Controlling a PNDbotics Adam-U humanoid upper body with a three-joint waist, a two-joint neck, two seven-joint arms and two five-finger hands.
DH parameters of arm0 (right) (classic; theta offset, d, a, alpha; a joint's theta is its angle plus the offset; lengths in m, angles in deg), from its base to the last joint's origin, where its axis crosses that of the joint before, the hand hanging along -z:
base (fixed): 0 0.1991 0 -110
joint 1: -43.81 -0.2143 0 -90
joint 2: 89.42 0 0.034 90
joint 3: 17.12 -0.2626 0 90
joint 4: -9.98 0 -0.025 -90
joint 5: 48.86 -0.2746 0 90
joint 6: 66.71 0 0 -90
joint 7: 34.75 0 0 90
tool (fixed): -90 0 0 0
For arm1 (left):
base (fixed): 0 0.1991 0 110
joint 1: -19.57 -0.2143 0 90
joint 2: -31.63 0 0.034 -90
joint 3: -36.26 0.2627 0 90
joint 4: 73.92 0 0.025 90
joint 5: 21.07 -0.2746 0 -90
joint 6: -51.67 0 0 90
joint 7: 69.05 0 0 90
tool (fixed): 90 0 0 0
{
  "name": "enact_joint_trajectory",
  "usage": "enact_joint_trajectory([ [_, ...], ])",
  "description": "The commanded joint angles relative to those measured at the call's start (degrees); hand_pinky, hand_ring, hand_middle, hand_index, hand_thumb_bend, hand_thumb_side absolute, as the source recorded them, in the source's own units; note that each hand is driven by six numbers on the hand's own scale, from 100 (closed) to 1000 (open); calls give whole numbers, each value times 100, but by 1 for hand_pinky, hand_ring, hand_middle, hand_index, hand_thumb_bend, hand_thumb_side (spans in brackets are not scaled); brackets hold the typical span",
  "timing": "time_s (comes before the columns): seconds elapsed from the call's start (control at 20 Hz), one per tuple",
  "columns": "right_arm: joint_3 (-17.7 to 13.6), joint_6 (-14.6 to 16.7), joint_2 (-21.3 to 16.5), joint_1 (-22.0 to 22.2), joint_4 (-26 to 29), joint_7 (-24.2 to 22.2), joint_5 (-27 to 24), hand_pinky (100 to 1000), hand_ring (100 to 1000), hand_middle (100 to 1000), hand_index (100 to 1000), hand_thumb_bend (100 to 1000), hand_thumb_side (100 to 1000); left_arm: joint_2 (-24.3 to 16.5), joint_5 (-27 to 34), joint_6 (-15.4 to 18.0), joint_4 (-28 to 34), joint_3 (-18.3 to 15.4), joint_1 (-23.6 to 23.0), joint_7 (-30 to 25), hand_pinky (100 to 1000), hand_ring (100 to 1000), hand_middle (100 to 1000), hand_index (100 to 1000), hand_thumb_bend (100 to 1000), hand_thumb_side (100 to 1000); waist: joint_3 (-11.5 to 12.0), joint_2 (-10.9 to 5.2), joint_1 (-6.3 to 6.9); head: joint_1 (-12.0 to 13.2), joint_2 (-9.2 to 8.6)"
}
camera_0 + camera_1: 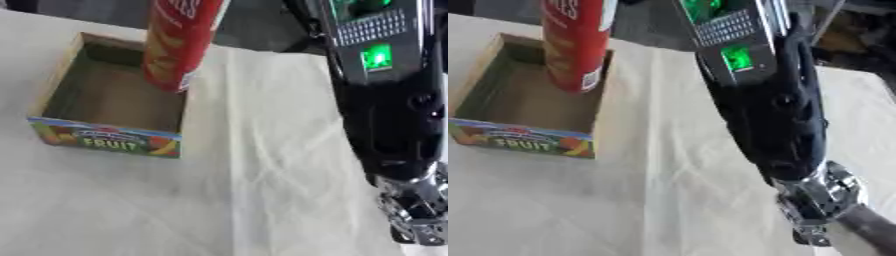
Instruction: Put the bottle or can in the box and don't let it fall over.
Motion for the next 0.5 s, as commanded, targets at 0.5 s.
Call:
enact_joint_trajectory([
  [0.5, 548, -270, 102, -502, -287, -186, 626, 223, 477, 533, 472, 100, 100, 182, 21, -157, 143, 346, 399, -388, 804, 1000, 1000, 896, 192, 752, 838, 93, -136, -763, -53],
])
